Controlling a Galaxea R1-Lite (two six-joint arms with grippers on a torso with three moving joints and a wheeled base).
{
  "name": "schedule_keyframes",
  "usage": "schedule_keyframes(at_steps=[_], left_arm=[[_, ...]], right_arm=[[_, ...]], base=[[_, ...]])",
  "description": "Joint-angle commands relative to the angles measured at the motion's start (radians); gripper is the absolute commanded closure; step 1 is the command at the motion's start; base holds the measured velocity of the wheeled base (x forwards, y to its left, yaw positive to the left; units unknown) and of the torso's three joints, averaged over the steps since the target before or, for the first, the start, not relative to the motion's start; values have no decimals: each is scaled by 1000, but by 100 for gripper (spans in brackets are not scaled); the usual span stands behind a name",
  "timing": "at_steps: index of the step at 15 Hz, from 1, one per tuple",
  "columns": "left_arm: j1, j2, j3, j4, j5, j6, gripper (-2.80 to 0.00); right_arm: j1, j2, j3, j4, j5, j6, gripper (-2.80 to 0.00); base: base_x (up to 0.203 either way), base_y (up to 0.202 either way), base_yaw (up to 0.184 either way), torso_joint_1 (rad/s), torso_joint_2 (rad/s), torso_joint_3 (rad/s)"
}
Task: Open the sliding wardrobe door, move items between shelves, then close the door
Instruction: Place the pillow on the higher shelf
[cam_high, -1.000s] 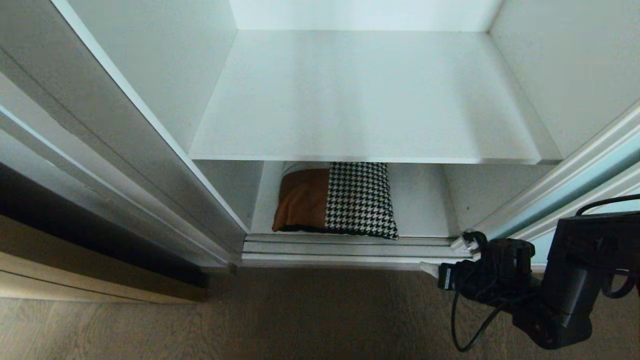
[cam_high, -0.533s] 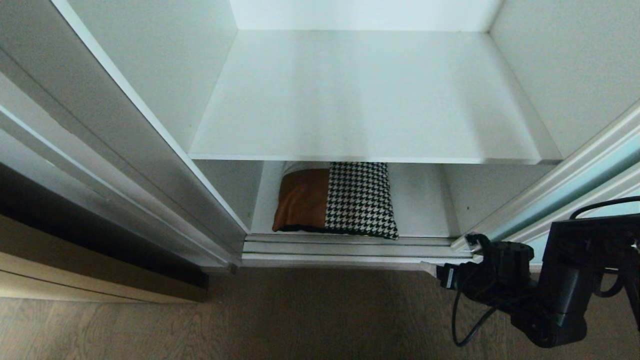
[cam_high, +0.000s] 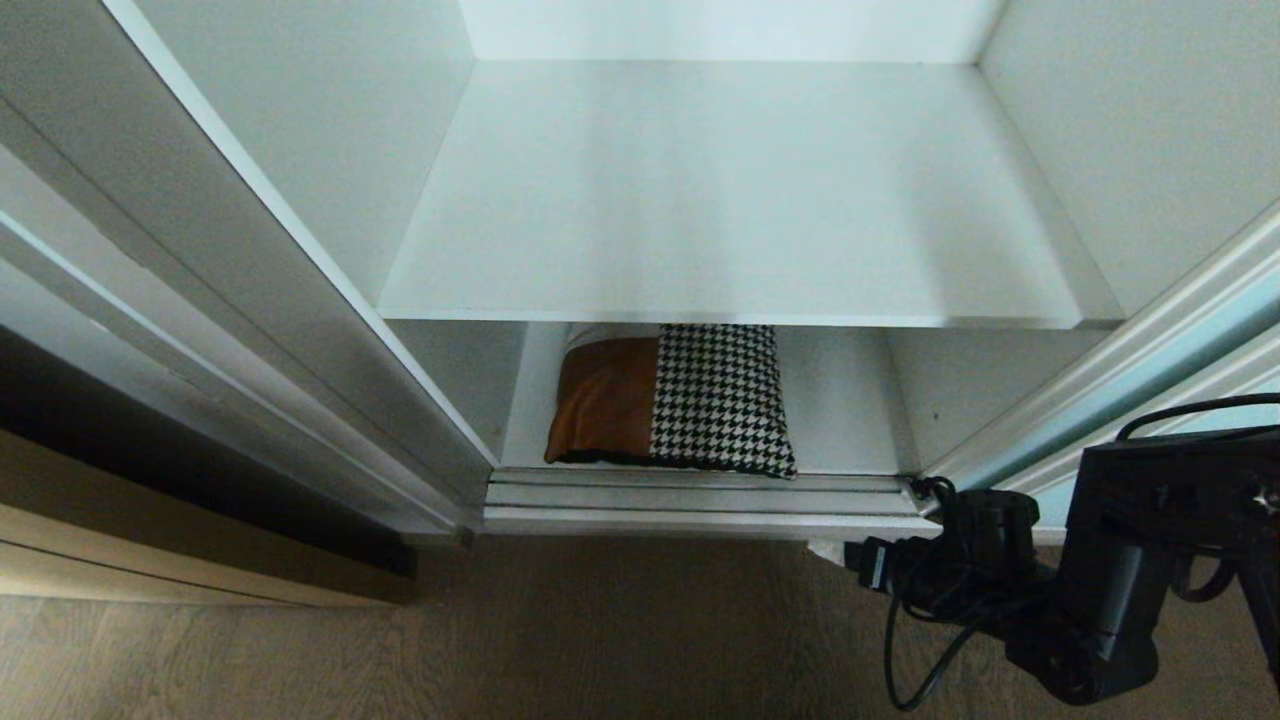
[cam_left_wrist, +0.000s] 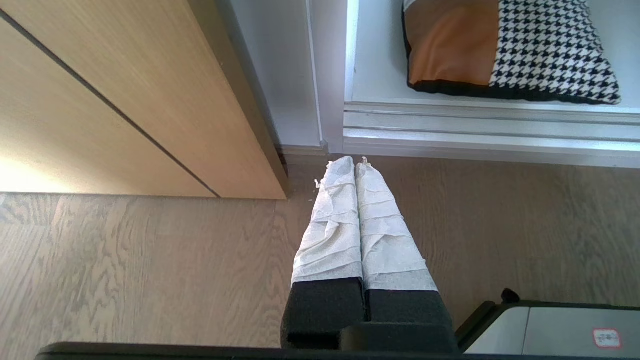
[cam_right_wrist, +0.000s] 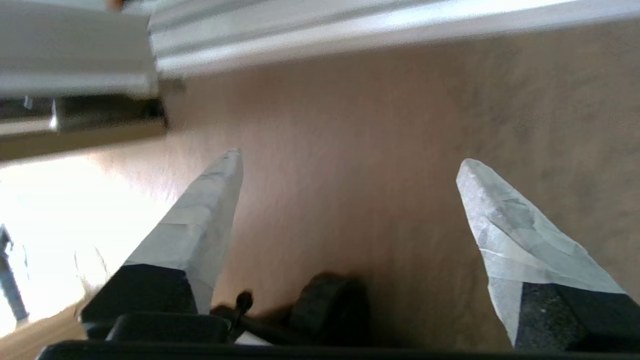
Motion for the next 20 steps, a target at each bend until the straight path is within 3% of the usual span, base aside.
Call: schedule_keyframes(at_steps=[1,20], left_arm=[[0,2,2,0,0,0,0],[0,2,2,0,0,0,0]], right_arm=[[18,18,-9,-7,1,-1,-280],[39,174,-303,1,29,-40,-280]], base=[[0,0,0,0,0,0],[0,0,0,0,0,0]])
